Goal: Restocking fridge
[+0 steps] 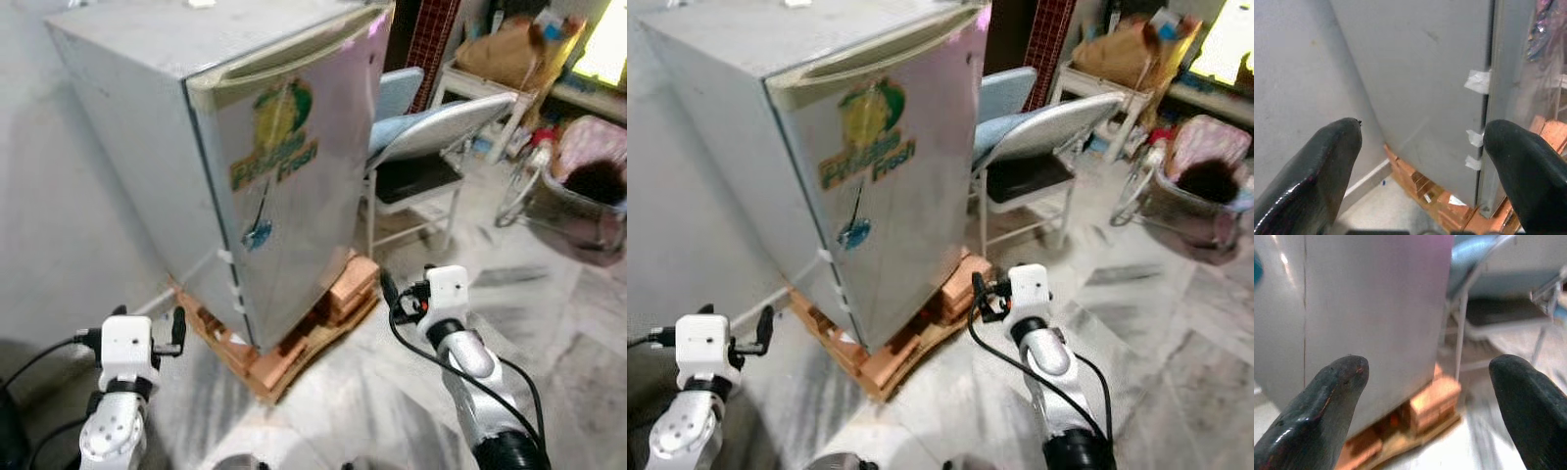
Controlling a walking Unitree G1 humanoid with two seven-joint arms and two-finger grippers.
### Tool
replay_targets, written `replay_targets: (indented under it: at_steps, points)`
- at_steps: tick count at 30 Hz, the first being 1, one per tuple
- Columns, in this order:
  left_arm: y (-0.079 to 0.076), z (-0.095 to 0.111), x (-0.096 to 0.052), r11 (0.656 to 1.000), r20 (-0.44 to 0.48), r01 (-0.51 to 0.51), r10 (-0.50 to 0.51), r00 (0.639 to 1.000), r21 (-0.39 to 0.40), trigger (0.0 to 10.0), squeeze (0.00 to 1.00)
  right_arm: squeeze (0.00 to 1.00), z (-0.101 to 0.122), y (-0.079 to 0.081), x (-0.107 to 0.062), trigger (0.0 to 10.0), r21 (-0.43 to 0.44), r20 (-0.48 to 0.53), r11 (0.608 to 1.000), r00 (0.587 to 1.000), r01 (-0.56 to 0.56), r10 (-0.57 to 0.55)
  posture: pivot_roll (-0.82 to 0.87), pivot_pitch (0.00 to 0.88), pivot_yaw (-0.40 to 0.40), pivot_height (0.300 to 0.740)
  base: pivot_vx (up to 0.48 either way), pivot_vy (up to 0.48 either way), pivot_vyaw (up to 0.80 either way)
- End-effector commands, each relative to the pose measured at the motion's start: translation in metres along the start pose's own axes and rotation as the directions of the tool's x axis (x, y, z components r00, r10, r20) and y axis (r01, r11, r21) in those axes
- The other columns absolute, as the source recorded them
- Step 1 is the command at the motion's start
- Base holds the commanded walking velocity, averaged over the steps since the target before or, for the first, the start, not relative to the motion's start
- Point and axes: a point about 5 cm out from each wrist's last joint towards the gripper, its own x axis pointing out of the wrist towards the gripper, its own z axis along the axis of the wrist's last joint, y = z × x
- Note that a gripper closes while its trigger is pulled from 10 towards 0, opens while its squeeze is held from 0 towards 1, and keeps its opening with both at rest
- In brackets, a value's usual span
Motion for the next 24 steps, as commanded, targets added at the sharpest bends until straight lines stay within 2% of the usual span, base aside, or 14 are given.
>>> replay_targets:
  at_steps: [1, 4, 6, 10, 24]
  points:
    - [0.0067, -0.002, -0.001, 1.0, -0.017, -0.019, 0.02, 1.0, 0.02, 10.0, 0.0, 0.0, 0.0065, 0.0035, 0.0039, 10.0, 0.002, 0.023, 1.0, 1.0, -0.011, 0.011, 0.05, 0.032, -0.01, 0.735, 0.0, 0.48, 0.0]
    - [0.0065, -0.0024, -0.0011, 0.999, -0.013, -0.018, 0.018, 1.0, 0.029, 10.0, 0.0, 0.0, 0.0061, 0.0038, 0.0052, 10.0, 0.0, 0.015, 1.0, 1.0, -0.011, 0.011, 0.05, 0.03, -0.011, 0.735, 0.0, 0.48, 0.0]
    - [0.0065, -0.0021, -0.0003, 0.999, -0.011, -0.019, 0.019, 1.0, 0.028, 10.0, 0.0, 0.0, 0.0061, 0.0042, 0.0064, 10.0, 0.004, 0.009, 1.0, 1.0, -0.012, 0.012, 0.05, 0.03, -0.013, 0.735, 0.0, 0.416, -0.65]
    - [0.0049, 0.0018, 0.0012, 0.999, 0.018, -0.008, 0.008, 1.0, 0.035, 10.0, 0.0, 0.0, 0.0069, 0.0065, 0.0079, 10.0, 0.003, 0.012, 1.0, 1.0, -0.022, 0.022, 0.05, 0.033, -0.014, 0.735, 0.0, 0.0, -0.8]
    - [0.0002, 0.0002, 0.0022, 1.0, 0.016, 0.021, -0.021, 1.0, 0.022, 10.0, 0.0, 0.0, 0.0085, 0.0051, 0.0101, 10.0, -0.003, 0.012, 1.0, 1.0, -0.022, 0.022, 0.05, 0.039, -0.016, 0.735, 0.0, 0.0, -0.8]
